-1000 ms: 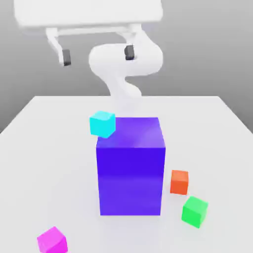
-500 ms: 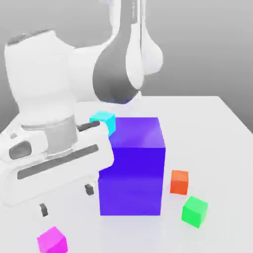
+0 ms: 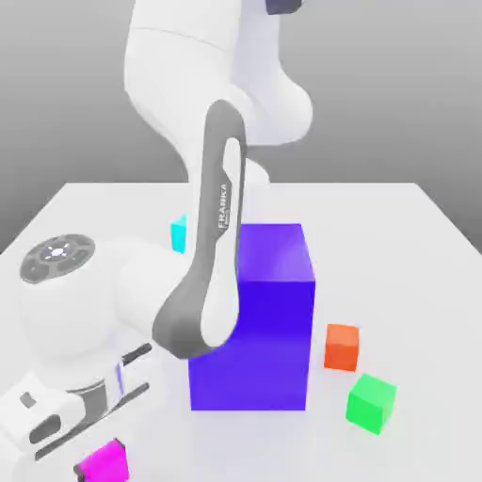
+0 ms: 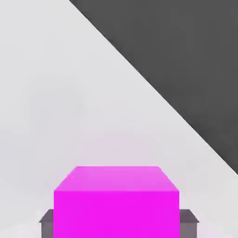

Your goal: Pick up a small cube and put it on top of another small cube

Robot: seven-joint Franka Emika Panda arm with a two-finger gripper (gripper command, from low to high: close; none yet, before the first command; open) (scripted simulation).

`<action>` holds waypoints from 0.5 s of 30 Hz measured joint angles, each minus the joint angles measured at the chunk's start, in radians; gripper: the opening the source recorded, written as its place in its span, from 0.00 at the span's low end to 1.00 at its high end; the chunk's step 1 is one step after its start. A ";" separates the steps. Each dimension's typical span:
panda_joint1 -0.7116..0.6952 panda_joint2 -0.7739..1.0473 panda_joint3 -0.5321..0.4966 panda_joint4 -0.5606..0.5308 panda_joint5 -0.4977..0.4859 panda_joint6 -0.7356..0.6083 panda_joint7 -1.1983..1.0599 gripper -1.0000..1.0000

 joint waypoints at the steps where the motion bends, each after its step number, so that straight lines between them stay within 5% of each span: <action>1: -0.007 0.011 0.008 0.003 0.007 0.008 -0.006 0.00; 6: 0.058 -0.129 -0.077 -0.032 -0.091 -0.090 0.069 0.00; 15: 0.283 -0.308 0.023 -0.133 -0.146 -0.134 0.318 0.00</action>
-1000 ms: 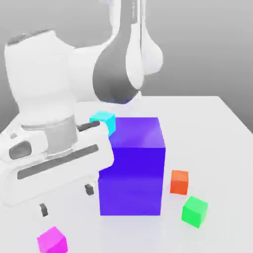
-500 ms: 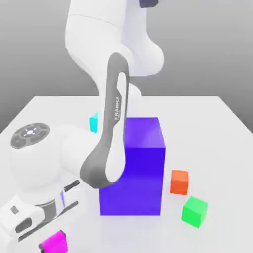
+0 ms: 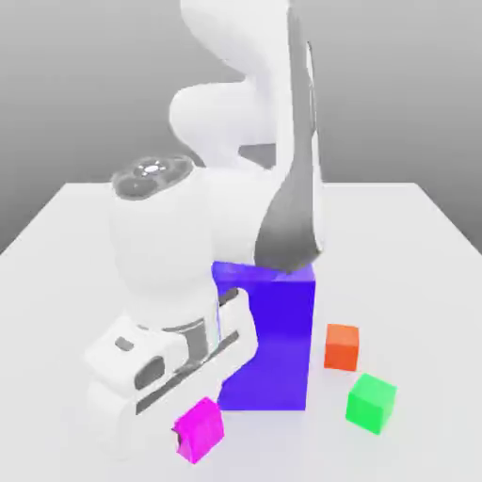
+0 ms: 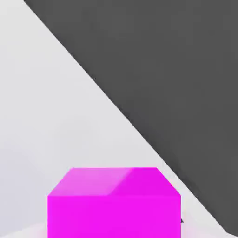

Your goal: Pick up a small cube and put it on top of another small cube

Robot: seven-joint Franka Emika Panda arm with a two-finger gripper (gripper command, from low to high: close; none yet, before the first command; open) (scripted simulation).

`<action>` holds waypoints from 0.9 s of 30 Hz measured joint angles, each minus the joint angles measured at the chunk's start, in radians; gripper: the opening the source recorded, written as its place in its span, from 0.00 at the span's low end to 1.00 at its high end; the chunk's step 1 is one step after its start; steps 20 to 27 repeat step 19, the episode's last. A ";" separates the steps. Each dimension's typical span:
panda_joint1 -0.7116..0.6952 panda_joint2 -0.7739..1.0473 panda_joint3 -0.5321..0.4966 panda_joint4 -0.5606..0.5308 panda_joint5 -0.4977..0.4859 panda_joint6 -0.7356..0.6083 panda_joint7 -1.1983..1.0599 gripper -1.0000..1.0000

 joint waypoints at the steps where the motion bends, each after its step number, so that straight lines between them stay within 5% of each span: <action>1: 0.029 -0.019 0.011 -0.018 -0.017 -0.001 0.034 0.00; 11: 0.316 -0.192 0.138 -0.201 -0.244 0.027 0.376 0.00; 16: 0.284 -0.035 0.148 -0.206 -0.196 0.179 0.342 0.00; 17: 0.281 -0.016 0.152 -0.205 -0.189 0.196 0.337 1.00; 27: 0.281 -0.016 0.152 -0.205 -0.189 0.196 0.337 1.00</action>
